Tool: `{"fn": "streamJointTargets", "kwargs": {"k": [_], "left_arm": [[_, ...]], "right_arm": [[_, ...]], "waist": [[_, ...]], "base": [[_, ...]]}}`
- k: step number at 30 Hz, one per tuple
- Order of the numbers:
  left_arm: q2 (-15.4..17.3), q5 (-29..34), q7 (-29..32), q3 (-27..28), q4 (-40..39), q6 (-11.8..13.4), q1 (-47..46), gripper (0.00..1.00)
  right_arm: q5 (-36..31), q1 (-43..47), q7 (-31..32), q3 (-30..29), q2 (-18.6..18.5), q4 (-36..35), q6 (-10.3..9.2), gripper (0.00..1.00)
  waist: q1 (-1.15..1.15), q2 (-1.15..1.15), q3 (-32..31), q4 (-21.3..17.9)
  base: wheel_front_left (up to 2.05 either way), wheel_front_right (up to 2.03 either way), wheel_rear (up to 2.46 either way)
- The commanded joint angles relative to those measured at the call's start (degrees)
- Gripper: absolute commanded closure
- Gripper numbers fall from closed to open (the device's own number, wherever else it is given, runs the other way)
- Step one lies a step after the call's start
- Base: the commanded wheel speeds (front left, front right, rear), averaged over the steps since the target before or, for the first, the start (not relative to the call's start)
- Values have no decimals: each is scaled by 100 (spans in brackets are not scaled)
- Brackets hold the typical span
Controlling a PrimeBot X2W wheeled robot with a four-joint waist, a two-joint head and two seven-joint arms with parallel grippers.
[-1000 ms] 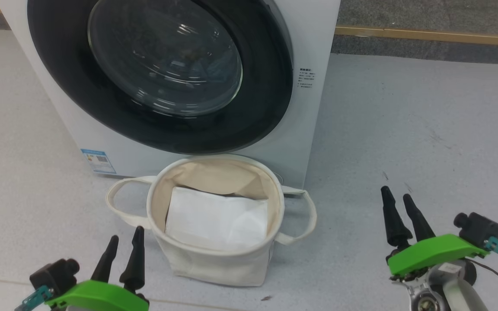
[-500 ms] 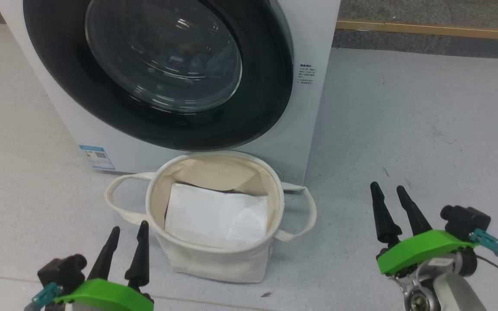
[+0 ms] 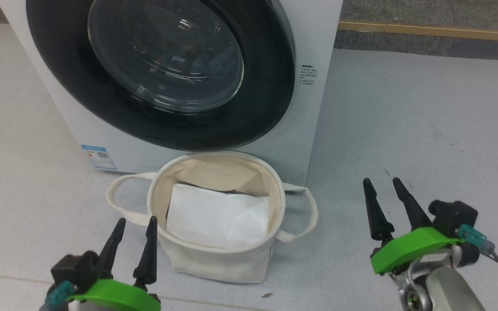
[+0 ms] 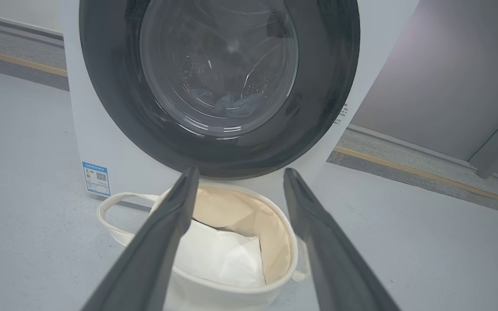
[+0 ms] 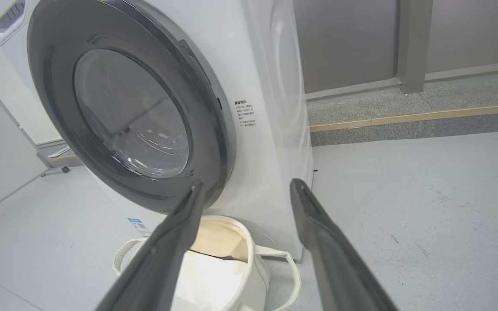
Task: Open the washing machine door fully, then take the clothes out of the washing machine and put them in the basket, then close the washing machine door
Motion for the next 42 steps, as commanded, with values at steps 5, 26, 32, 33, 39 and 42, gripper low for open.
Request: {"fn": "streamJointTargets", "kwargs": {"k": [5, 26, 32, 33, 39, 42], "left_arm": [[201, 442, -190, 79, -184, -3, -327, 0], [288, 1085, -366, -13, -163, 118, -396, 0], [283, 1048, -355, -16, -131, 156, -392, 0], [282, 1035, -351, -14, -130, 159, -393, 0], [271, 934, -309, 9, -131, 173, -385, 0], [278, 913, -298, 7, -141, 182, -388, 0]], "right_arm": [[-465, -402, -157, 167, 55, -203, 22, 0], [-1102, -477, -238, 181, 80, -181, 24, 0], [-1107, -465, -216, 119, 85, -177, 24, 0], [-1101, -464, -214, 109, 85, -176, 24, 0], [-895, -451, -300, 37, 88, -128, 24, 0], [-764, -468, -334, 5, 88, -56, 24, 0]], "waist": [[0, 0, 0, -4], [0, 0, -17, 13], [0, 0, -21, 13], [0, 0, -19, 14], [0, 0, 4, 22], [0, 0, 25, 36]], "base": [[0, 0, 0], [0, 0, 0], [0, 0, 0], [0, 0, 0], [0, 0, 0], [0, 0, 0]]}}
